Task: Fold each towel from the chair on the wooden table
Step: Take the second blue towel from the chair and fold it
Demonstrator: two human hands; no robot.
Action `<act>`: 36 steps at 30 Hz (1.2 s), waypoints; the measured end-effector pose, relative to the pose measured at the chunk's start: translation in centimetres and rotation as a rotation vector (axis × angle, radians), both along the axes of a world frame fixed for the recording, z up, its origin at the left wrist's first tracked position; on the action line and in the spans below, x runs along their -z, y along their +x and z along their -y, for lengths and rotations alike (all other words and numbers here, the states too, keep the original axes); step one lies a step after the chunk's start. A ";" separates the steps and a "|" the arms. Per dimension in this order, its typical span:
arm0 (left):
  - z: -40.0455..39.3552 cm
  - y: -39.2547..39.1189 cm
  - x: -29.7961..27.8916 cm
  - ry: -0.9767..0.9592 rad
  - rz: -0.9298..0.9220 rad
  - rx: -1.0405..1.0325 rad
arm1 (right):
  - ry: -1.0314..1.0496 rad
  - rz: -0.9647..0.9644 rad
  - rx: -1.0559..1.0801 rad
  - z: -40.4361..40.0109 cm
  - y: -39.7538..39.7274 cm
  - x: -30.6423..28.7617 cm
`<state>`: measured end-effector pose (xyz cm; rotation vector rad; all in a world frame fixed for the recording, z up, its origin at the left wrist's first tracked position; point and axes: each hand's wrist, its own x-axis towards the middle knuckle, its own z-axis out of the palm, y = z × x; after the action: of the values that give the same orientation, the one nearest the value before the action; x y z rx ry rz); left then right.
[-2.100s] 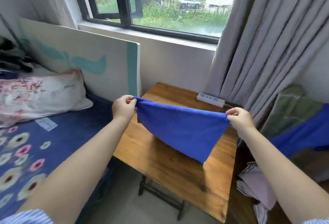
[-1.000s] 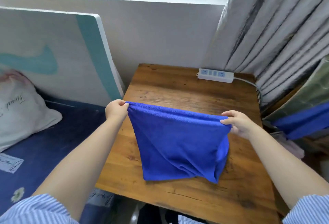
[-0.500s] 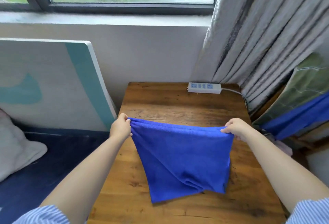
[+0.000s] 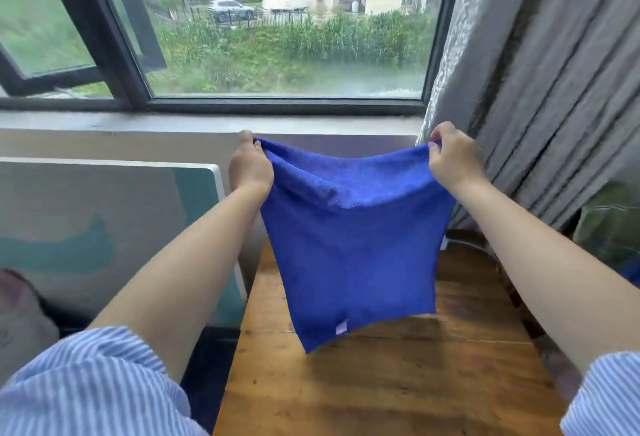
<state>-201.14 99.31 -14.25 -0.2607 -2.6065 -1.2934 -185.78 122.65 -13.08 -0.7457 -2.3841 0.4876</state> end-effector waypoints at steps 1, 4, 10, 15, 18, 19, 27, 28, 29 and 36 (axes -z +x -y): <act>0.1 -0.3 -0.6 -0.012 -0.017 0.011 | 0.007 0.007 0.015 0.2 0.0 -0.5; 1.5 -0.2 0.3 -0.108 0.024 0.047 | -0.027 0.139 0.053 0.9 1.1 0.9; 5.1 2.9 9.8 -0.553 0.339 0.198 | -0.268 0.560 0.166 3.1 7.1 11.9; 8.8 8.8 19.1 -0.855 0.591 0.345 | -0.356 0.976 0.153 7.5 13.6 21.2; 11.1 12.9 23.1 -1.156 0.731 0.627 | -0.403 1.232 0.084 10.7 17.1 25.2; 11.7 13.8 23.7 -1.258 0.784 0.716 | -0.423 1.316 0.055 11.3 17.8 25.8; 14.5 15.4 26.4 -1.575 0.987 0.902 | -0.616 1.787 -0.059 13.9 19.3 26.9; 14.1 14.6 26.8 -1.549 0.942 0.895 | -0.550 1.771 -0.073 13.6 18.9 27.2; 13.6 13.8 27.1 -1.512 0.892 0.901 | -0.530 1.708 -0.033 13.2 18.4 27.5; 9.0 10.1 27.1 -1.383 0.660 0.743 | -0.390 1.245 0.068 10.7 12.9 28.7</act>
<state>-191.06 90.29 -41.39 -1.2278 -3.6463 0.8085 -172.87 111.95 -41.78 -1.6573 -3.3908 0.5517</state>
